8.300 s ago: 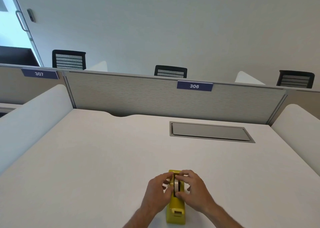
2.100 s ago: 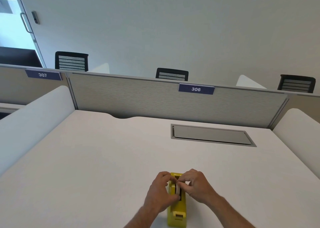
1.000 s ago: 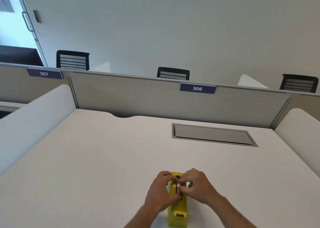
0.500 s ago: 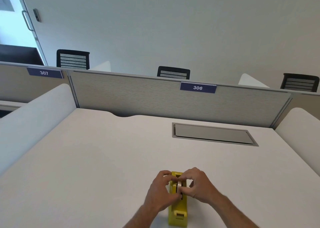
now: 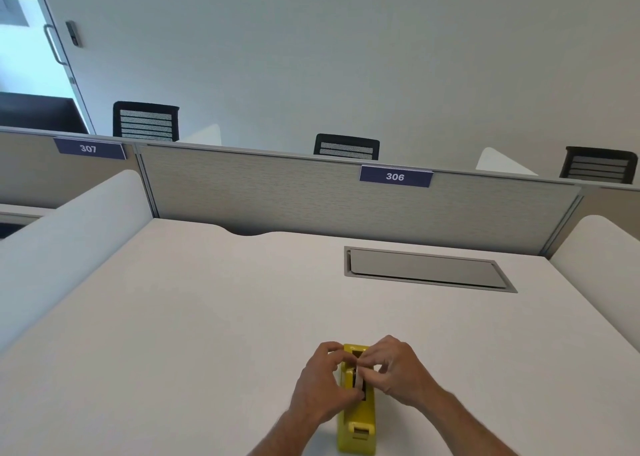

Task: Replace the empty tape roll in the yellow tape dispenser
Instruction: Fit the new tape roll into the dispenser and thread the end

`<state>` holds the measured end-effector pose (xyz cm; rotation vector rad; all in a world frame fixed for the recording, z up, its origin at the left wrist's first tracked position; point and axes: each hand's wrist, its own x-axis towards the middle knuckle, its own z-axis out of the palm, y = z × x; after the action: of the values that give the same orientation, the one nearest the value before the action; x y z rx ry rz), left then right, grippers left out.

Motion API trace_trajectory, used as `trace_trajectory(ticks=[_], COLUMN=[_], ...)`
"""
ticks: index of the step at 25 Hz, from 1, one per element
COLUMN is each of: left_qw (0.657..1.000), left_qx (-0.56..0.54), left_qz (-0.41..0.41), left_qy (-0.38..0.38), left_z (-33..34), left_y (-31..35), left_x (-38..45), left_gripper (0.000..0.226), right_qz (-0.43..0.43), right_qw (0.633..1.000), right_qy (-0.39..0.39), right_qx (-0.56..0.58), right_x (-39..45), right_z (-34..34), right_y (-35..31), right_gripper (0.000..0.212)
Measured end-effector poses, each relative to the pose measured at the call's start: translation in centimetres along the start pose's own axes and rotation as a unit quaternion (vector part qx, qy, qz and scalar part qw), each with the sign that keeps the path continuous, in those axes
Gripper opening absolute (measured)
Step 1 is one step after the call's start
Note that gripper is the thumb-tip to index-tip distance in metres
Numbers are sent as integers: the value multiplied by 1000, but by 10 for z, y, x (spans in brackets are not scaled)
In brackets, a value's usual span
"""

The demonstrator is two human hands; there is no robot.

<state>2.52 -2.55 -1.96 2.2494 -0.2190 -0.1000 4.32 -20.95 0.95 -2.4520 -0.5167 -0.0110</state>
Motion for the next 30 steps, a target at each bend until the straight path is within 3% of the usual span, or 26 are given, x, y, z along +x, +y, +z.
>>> trace_trajectory(ticks=[11,18,24,30], left_qw=[1000,1000,1000,1000], left_qx=[4,-7,-1,5], left_qz=[4,13,-1,-7], left_qy=[-2,5,1,-1], left_z=[-2,-1,-1,-1], left_y=[0,0,2,3], left_x=[-1,0,1,-1], left_gripper=[54,55,52,52], right_qz=[15,20,-11,-3], right_qw=[1000,1000,1000,1000], right_qy=[9,-15,-6,-1], right_qx=[14,-6,-7,-4], right_x=[4,-4,-1,-2], right_z=[-1,-1,-1,-1], right_y=[3,-1,-2,-3], right_gripper=[19,38,19,22])
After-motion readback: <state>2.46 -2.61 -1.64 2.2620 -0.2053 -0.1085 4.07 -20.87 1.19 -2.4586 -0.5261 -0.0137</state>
